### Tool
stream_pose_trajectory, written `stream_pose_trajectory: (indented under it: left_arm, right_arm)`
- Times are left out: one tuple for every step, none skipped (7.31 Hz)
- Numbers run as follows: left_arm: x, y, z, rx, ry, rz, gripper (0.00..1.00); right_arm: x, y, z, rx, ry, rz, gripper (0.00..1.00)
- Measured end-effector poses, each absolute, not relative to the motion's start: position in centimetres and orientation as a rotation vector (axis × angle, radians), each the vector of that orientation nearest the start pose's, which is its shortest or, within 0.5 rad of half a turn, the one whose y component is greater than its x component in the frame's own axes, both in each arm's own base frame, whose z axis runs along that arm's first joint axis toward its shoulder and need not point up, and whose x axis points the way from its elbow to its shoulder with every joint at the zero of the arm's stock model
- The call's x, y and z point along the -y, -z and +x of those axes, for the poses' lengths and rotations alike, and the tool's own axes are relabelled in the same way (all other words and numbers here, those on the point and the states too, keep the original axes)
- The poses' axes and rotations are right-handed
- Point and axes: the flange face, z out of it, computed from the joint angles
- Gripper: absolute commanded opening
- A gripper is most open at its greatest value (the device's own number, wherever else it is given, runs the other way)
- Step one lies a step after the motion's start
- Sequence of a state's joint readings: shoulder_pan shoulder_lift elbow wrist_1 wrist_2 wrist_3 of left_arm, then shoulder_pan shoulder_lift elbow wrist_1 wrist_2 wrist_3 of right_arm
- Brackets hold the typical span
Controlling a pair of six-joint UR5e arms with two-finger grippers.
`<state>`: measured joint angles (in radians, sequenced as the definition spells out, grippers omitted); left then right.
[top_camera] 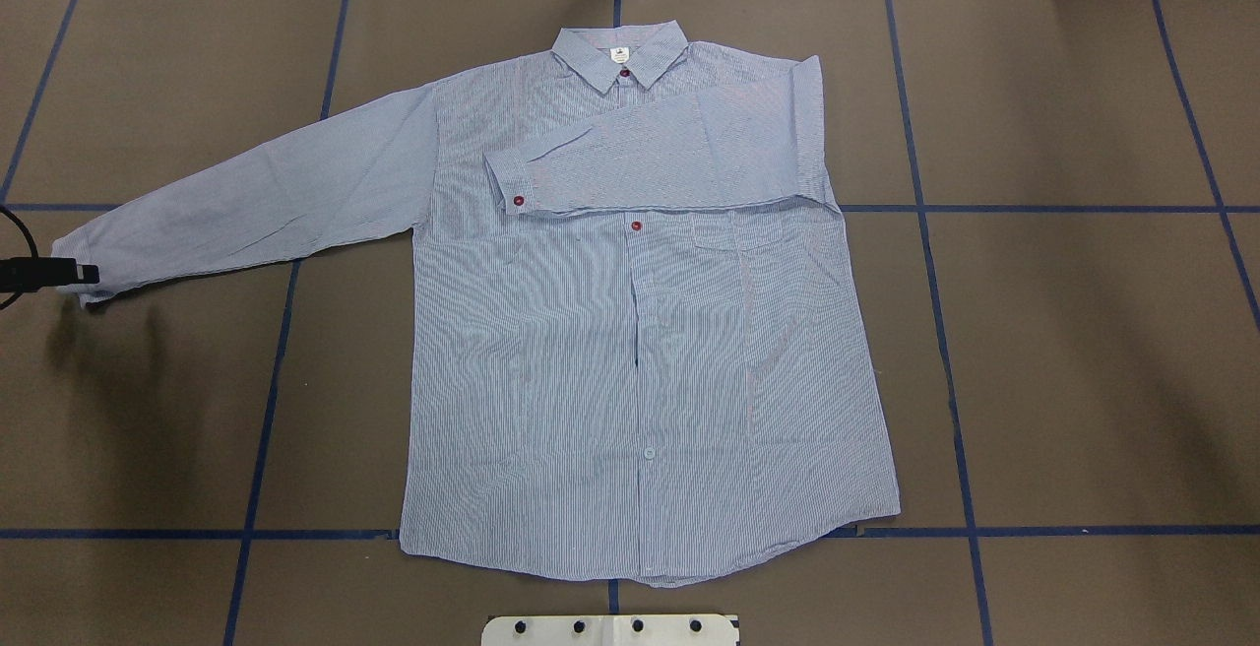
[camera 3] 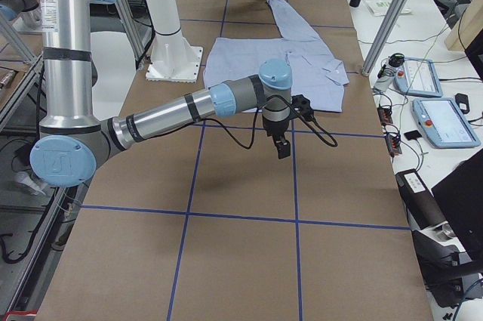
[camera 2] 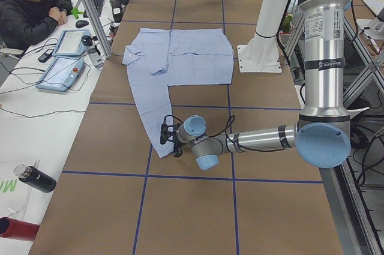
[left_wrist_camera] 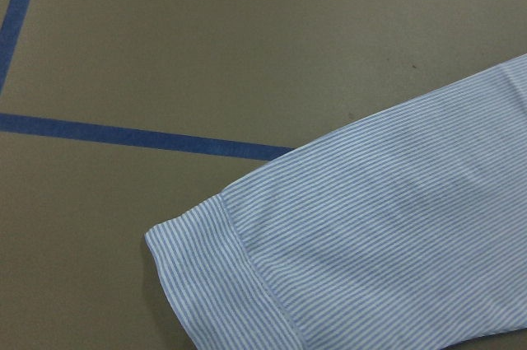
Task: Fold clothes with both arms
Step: 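Lower the left gripper to the other sleeve cuff and grasp it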
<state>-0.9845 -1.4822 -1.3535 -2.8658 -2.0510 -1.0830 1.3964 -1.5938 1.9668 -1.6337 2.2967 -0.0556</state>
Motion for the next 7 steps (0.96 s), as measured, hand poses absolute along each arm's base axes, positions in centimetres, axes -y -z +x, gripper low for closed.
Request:
stream_pose_trajectory:
  left_arm:
    - [43.34, -67.06, 18.98, -1.014, 0.204, 0.315, 0.87]
    - [43.24, -67.08, 19.23, -1.015, 0.200, 0.312, 0.66]
    - [43.18, -67.09, 19.32, -1.017, 0.199, 0.311, 0.62]
    - [43.15, -67.17, 19.33, -1.017, 0.199, 0.310, 0.64]
    - [43.12, -67.29, 19.33, -1.016, 0.199, 0.309, 0.64]
    - [43.10, -67.34, 19.33, -1.017, 0.198, 0.309, 0.58]
    - [43.06, -67.34, 19.30, -1.018, 0.196, 0.312, 0.46]
  right_arm:
    - [47.76, -48.50, -1.57, 0.739, 0.331, 0.255, 0.99]
    - [47.76, -48.49, -1.56, 0.740, 0.331, 0.255, 0.99]
    - [47.75, -48.44, -1.53, 0.741, 0.330, 0.256, 0.99]
    - [47.74, -48.39, -1.47, 0.742, 0.329, 0.257, 0.99]
    - [47.73, -48.36, -1.39, 0.742, 0.327, 0.258, 0.99]
    - [47.73, -48.32, -1.32, 0.743, 0.326, 0.259, 0.99]
    - [47.71, -48.26, -1.31, 0.744, 0.326, 0.260, 0.99]
